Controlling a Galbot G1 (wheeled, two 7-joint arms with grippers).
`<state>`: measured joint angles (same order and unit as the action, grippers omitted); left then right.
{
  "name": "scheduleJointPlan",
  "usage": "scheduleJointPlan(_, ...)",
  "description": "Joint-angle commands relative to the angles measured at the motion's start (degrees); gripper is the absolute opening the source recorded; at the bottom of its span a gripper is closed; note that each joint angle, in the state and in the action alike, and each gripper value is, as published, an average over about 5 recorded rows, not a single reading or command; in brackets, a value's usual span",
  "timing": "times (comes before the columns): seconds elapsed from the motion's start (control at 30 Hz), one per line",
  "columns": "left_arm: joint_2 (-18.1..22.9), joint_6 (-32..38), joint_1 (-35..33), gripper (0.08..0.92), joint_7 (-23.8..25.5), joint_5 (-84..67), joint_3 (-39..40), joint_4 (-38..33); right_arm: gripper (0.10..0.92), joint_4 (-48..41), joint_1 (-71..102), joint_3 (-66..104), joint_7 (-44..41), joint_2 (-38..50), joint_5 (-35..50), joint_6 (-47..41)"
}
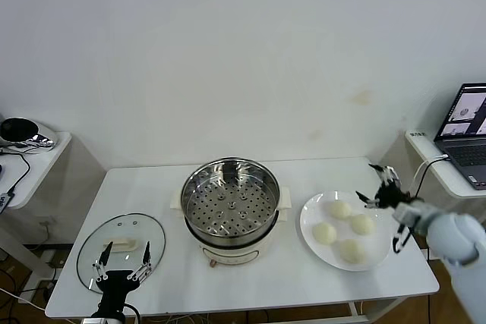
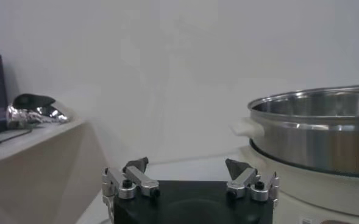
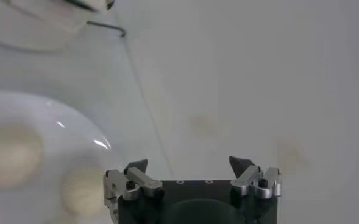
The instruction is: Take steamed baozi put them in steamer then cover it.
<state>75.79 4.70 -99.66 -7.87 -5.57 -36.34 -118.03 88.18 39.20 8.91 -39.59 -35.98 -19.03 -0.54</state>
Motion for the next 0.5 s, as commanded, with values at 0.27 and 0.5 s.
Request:
scheduleJointPlan(0.27,-0.65,0.31,0.58,0.823,-0.10,1.77,-1.15,-0.10,0.823,-13.28,-35.29,-38.29,-22.82,6.05,2.27,-2.20)
scheduleJointPlan(0.5,-1.14,0.31,0.59,0.823,-0.16,1.67,-2.18,-0.25,0.823,-17.30,-37.40,-46.82,-22.43,1.12,6.01,-2.94)
